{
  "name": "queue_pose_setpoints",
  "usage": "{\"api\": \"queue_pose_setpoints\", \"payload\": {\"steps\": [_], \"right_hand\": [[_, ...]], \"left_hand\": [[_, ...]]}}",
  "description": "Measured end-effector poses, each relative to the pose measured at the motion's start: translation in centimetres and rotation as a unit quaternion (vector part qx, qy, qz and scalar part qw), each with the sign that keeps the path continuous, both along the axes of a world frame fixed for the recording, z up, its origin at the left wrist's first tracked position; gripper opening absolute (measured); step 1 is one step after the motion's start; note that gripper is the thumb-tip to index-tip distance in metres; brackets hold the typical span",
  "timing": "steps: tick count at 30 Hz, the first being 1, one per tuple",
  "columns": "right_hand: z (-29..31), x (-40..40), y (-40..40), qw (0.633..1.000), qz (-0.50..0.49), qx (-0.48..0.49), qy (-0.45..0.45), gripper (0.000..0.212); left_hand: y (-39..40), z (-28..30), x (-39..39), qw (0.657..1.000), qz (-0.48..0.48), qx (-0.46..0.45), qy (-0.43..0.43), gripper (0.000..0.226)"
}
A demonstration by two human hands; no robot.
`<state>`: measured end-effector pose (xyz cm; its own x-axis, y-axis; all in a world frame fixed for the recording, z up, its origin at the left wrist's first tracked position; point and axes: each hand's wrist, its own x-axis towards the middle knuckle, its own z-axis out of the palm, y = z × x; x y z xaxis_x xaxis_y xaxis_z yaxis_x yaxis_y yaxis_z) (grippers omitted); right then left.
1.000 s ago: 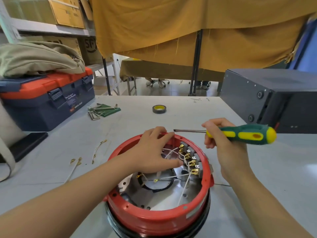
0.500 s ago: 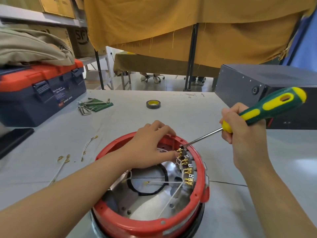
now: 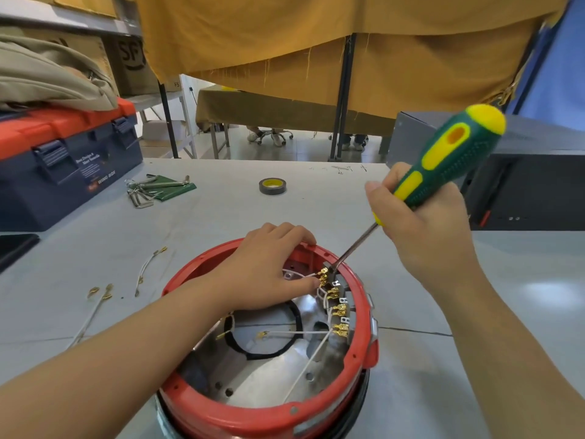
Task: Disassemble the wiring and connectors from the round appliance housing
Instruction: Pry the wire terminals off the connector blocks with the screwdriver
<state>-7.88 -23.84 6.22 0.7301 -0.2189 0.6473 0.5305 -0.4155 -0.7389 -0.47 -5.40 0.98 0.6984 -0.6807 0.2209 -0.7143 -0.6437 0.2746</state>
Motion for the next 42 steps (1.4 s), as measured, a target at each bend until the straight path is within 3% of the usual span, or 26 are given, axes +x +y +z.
{"api": "queue_pose_setpoints", "payload": {"steps": [5, 20, 26, 29, 39, 42], "right_hand": [[1.1, -0.1, 0.9, 0.996, -0.032, -0.076, 0.014, 0.041], [1.6, 0.4, 2.6, 0.991, -0.070, -0.116, 0.021, 0.039], [-0.1, 2.2, 1.0, 0.995, -0.040, -0.020, 0.092, 0.033], [-2.4, 2.3, 0.7, 0.987, -0.042, 0.096, 0.120, 0.031], [-2.0, 0.8, -0.2, 0.983, -0.026, 0.183, 0.020, 0.032], [-2.1, 0.3, -0.2, 0.985, -0.030, 0.171, -0.005, 0.035]], "left_hand": [[0.1, 0.0, -0.1, 1.000, -0.001, 0.001, -0.001, 0.057], [0.1, -0.1, 0.1, 1.000, -0.007, -0.001, 0.000, 0.055], [0.1, 0.0, -0.1, 1.000, -0.013, -0.005, 0.006, 0.056], [0.1, 0.1, -0.2, 1.000, -0.014, -0.009, 0.013, 0.056], [0.2, 0.2, -0.1, 1.000, -0.018, -0.011, 0.017, 0.056], [0.2, 0.2, -0.1, 1.000, -0.018, -0.011, 0.019, 0.056]]}}
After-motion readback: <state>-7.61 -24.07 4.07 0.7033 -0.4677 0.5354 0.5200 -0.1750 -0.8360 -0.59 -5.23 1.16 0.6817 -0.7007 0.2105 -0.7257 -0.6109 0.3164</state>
